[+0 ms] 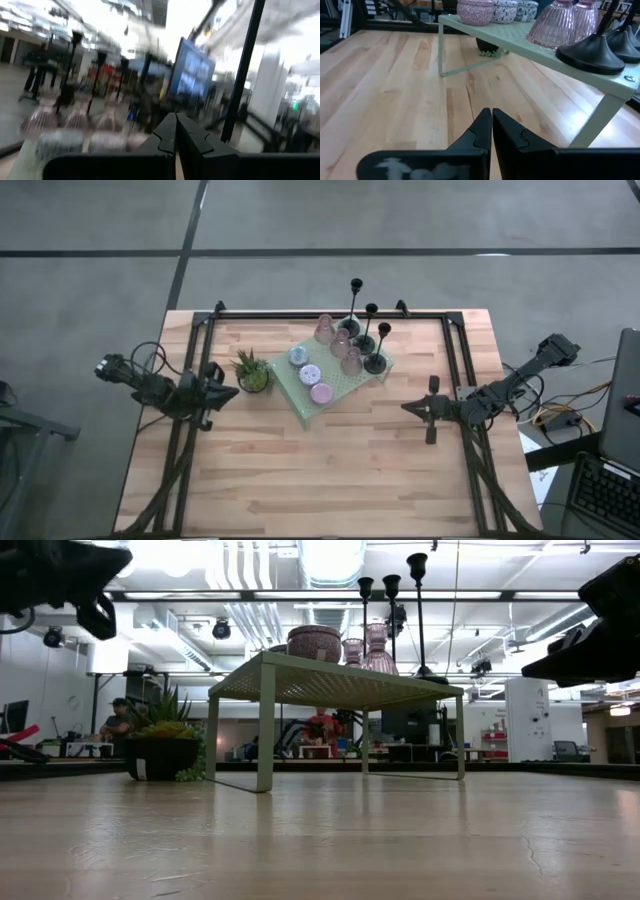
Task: Pick & Place candle stick holders
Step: Return to Home Position
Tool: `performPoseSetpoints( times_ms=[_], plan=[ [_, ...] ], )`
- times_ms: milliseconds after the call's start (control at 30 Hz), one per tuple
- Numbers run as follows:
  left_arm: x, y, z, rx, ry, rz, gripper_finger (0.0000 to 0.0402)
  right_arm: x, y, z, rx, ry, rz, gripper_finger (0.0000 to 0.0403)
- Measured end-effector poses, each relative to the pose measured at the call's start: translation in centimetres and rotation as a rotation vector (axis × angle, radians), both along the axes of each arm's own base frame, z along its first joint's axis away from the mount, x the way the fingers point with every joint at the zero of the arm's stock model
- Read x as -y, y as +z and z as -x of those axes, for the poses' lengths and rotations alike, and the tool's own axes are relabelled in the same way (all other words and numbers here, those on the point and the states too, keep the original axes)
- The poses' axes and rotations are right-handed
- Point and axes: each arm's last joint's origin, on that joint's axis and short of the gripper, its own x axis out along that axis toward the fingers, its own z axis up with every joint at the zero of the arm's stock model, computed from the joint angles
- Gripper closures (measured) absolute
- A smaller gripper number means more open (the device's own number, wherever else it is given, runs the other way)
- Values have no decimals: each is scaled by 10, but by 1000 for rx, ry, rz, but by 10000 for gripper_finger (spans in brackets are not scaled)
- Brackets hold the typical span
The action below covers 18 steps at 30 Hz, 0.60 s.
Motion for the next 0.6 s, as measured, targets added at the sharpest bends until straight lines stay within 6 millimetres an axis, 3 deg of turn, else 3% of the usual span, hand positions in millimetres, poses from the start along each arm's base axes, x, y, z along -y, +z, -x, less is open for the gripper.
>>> performPoseSetpoints(
  times_ms=[200,600],
  plan=[
    [3,-28,-5,-272,-4,-140,390,0,0,0,-4,5,22,394],
    [-2,-29,-6,-282,78,-79,390,0,0,0,4,-6,-25,394]
  ],
)
